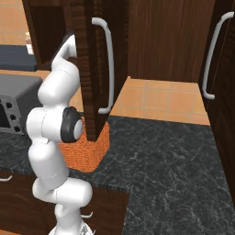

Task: Open the cabinet, pick up the bread from the cabinet and place it in the basket. Then move the basket to the dining counter.

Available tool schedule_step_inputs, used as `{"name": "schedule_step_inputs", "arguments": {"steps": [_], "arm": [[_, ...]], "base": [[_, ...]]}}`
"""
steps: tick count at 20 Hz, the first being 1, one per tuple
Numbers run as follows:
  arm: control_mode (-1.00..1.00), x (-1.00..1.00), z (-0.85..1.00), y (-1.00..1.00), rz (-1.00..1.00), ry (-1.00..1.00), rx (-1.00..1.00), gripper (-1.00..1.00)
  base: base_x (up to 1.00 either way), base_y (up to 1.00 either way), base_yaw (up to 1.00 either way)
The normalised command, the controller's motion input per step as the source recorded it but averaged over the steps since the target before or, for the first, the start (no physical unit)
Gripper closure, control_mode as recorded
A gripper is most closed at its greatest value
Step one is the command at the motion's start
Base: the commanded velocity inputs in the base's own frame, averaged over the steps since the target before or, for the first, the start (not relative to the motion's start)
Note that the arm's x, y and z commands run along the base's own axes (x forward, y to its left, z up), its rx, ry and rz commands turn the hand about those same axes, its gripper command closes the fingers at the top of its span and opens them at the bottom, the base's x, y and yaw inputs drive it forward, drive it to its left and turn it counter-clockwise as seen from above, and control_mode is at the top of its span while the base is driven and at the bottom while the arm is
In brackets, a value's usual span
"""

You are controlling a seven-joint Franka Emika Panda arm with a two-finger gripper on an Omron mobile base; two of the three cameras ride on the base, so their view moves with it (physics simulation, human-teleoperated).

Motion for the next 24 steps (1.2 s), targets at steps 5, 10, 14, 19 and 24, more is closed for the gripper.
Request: {"name": "schedule_step_inputs", "arguments": {"steps": [5,10,14,19,24], "arm": [[-1.0,0.47,0.0,0.0,0.0,0.12,0.0,-1.0],[-1.0,0.36,-0.17,-0.01,0.0,0.02,0.0,-1.0],[-1.0,0.21,-0.57,-0.01,0.02,0.02,0.0,-1.0],[-1.0,0.04,-0.95,0.06,0.07,0.0,0.0,1.0],[-1.0,0.0,-1.0,0.33,0.16,-0.1,-0.01,1.0]], "base": [[0.0,0.0,0.0],[0.0,0.0,0.0],[0.0,0.0,0.0],[0.0,0.0,0.0],[0.0,0.0,0.0]]}}
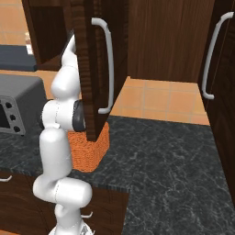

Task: Open the cabinet, pick up the bread from the cabinet and place it in the basket. Then move the basket to the dining counter.

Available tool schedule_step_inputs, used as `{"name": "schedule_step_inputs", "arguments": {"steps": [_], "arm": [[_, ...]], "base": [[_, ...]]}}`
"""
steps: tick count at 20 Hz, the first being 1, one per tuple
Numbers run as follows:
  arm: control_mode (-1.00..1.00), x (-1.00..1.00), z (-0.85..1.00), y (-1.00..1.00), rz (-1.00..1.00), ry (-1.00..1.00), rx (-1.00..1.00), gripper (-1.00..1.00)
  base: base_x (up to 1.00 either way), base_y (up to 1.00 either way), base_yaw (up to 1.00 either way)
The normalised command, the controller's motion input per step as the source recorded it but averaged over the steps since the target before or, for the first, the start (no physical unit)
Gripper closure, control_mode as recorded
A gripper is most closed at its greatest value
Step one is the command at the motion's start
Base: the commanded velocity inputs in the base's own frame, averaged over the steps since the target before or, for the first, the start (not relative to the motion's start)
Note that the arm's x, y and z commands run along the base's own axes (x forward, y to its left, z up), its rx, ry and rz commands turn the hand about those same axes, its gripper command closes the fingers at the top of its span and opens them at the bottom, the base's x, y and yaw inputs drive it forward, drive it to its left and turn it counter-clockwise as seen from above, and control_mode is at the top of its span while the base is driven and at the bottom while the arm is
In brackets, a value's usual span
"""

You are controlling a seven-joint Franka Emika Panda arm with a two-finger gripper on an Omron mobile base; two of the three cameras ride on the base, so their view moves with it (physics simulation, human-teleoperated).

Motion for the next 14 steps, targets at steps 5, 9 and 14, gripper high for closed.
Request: {"name": "schedule_step_inputs", "arguments": {"steps": [5,9,14], "arm": [[-1.0,-0.03,-0.47,0.3,0.11,-0.06,0.0,1.0],[-1.0,-0.48,0.02,0.46,0.03,0.16,0.0,1.0],[-1.0,-0.88,0.0,0.52,0.0,-0.03,0.0,1.0]], "base": [[0.0,0.0,0.0],[0.0,0.0,0.0],[0.0,0.0,0.0]]}}
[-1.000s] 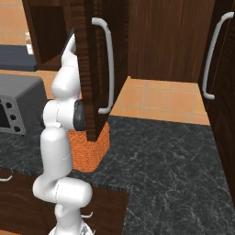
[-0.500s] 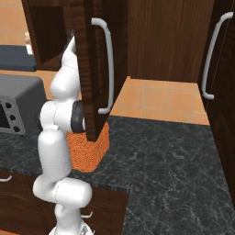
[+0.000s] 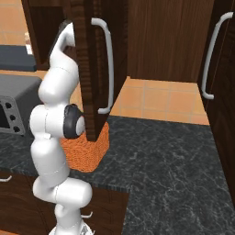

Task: Open the cabinet, pick up the bread from the cabinet and place it in the basket. Then move the basket to the dining counter.

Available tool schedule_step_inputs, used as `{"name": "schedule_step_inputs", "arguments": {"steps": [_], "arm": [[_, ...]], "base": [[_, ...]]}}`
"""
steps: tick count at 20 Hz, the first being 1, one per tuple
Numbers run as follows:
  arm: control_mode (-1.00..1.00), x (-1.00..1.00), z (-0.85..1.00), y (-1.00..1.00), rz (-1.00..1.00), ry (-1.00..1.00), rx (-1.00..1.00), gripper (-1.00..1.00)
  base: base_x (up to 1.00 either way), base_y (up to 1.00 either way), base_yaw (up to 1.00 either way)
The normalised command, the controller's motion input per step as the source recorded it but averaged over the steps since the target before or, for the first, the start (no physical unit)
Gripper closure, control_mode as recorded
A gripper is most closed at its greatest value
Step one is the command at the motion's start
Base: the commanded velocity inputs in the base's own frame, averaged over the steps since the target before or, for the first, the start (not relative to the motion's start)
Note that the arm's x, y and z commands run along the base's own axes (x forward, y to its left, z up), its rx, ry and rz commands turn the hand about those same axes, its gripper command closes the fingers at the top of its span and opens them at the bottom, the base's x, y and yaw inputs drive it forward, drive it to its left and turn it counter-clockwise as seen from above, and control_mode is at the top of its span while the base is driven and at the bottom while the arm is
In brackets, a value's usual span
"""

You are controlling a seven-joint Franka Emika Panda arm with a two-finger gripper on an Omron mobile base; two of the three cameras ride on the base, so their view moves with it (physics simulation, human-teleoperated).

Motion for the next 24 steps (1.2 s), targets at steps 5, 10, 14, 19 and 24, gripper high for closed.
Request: {"name": "schedule_step_inputs", "arguments": {"steps": [5,10,14,19,24], "arm": [[-1.0,-0.9,-0.07,0.33,0.0,-0.14,0.08,1.0],[-1.0,-0.92,0.11,0.19,0.02,-0.15,0.12,1.0],[-1.0,-1.0,0.54,0.03,0.0,0.03,0.01,1.0],[-1.0,-1.0,-0.14,0.0,0.0,0.01,0.0,1.0],[-1.0,-0.88,-0.85,0.12,0.0,0.24,-0.07,1.0]], "base": [[0.0,0.0,0.0],[0.0,0.0,0.0],[0.0,0.0,0.0],[0.0,0.0,0.0],[0.0,0.0,0.0]]}}
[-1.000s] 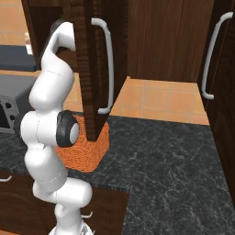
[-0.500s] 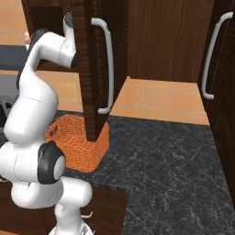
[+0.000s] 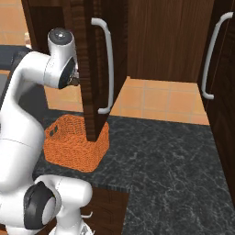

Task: Open the cabinet, pick up the bread from the cabinet and place it in the basket. Then move the basket to the dining counter.

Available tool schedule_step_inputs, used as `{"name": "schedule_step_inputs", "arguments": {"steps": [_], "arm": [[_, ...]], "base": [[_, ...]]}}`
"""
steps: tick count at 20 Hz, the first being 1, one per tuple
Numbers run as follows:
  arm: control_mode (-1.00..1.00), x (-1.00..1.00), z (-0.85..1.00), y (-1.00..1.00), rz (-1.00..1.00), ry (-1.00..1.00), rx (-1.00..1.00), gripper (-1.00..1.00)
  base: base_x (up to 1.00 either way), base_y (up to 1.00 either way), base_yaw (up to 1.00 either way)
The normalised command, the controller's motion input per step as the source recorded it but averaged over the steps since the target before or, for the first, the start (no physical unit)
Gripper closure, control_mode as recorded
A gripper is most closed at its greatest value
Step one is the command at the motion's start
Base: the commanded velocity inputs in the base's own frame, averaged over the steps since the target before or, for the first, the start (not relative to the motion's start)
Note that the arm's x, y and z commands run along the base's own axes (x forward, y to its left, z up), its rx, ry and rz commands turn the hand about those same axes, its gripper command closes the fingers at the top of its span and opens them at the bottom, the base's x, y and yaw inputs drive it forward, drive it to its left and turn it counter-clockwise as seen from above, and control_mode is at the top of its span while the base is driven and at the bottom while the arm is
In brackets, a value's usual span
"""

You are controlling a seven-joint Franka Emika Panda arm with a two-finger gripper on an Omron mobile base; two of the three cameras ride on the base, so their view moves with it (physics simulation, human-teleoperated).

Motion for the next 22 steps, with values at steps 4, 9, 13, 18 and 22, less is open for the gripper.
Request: {"name": "schedule_step_inputs", "arguments": {"steps": [4,9,13,18,22], "arm": [[-1.0,-0.33,-1.0,0.44,0.0,0.41,-0.22,1.0],[-1.0,0.2,-1.0,0.22,0.0,0.4,-0.11,1.0],[-1.0,0.33,-1.0,0.0,0.0,0.32,-0.03,1.0],[-1.0,0.2,-1.0,0.0,0.0,0.25,-0.02,1.0],[-1.0,0.2,-1.0,0.0,0.0,0.16,0.0,1.0]], "base": [[0.0,0.0,0.0],[0.0,0.0,0.0],[0.0,0.0,0.0],[0.0,0.0,0.0],[0.0,0.0,0.0]]}}
